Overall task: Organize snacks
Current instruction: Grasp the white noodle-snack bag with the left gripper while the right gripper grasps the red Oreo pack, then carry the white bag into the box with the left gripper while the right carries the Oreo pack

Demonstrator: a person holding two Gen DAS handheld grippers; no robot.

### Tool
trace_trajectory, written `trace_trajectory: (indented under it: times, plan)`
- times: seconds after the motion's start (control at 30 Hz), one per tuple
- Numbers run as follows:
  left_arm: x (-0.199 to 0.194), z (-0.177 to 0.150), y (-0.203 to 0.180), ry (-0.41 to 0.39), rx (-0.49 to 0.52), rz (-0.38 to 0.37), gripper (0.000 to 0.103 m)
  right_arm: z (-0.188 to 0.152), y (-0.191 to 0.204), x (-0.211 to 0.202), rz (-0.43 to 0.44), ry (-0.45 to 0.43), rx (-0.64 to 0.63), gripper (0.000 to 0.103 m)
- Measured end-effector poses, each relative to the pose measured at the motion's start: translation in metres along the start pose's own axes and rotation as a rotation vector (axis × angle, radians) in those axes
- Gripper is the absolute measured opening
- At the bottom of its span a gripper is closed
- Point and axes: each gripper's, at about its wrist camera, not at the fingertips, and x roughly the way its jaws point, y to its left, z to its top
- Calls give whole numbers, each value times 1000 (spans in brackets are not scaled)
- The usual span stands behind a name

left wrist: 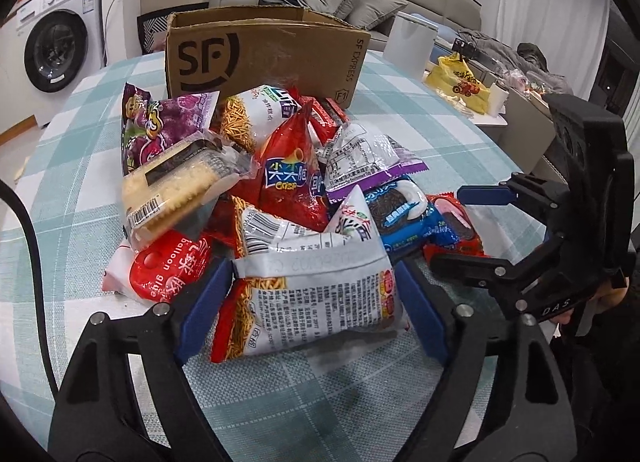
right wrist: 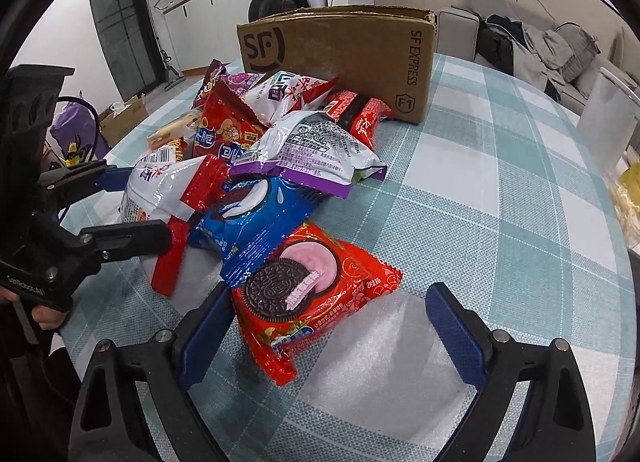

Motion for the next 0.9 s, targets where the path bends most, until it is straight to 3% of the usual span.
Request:
trace_trajectory:
  times: [0.17, 0.43, 0.7, 0.9]
  plan:
    - [1, 0, -1, -3, 4, -24, 77, 2, 2, 1, -1, -4, -12, 91]
    - [-6, 0, 2, -19, -2, -46, 58, 3, 2, 0, 7, -15, -20, 75]
    - [-14, -1, 8, -34, -19, -66, 57, -4, -10, -8, 13, -31, 3, 55]
    - [-22, 1, 14, -61, -40, -69, 57, -5, -20, -13, -6, -48, 38, 53]
